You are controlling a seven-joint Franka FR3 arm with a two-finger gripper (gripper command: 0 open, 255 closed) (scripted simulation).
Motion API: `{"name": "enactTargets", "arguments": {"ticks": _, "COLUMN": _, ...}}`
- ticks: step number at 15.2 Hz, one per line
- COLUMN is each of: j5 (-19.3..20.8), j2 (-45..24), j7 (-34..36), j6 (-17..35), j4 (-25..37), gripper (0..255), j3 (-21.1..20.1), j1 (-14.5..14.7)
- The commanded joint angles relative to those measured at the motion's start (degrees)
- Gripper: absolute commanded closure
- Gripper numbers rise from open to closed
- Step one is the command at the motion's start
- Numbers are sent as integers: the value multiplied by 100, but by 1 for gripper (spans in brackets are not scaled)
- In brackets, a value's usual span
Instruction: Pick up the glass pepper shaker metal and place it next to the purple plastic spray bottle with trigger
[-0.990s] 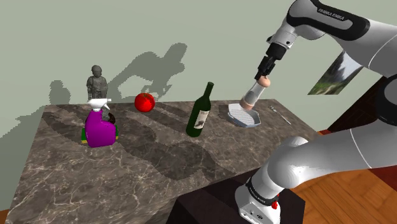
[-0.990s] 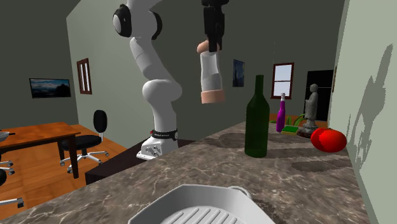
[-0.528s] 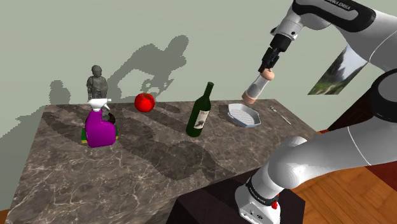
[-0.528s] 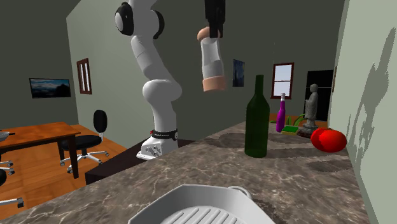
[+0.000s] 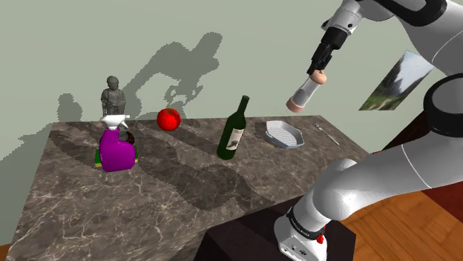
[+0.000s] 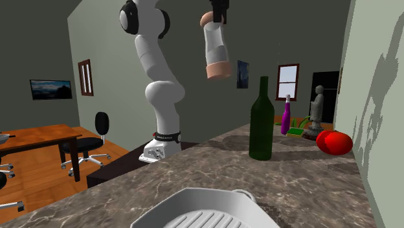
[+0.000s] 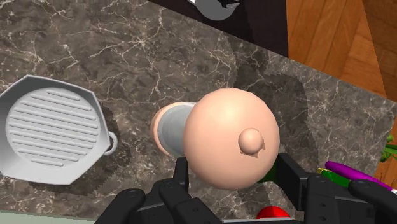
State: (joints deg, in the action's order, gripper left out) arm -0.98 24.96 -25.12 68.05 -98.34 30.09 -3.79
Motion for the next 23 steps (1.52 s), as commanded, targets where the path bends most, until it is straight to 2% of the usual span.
{"name": "enactTargets", "arguments": {"ticks": 1, "j5": -64, "j2": 4, "j7": 153, "j6": -29, "j4": 34, "gripper": 255, "j3": -113, "j1": 31}}
{"name": "enactTargets", "arguments": {"ticks": 12, "j5": -714, "j2": 66, "j7": 1754, "j6": 521, "j4": -383, "gripper": 255, "j3": -1341, "j1": 382}}
{"name": "enactTargets", "arguments": {"ticks": 23, "j5": -1264, "j2": -608, "j7": 3124, "j6": 1099, "j4": 1, "gripper": 255, "j3": -2344, "j1": 847}}
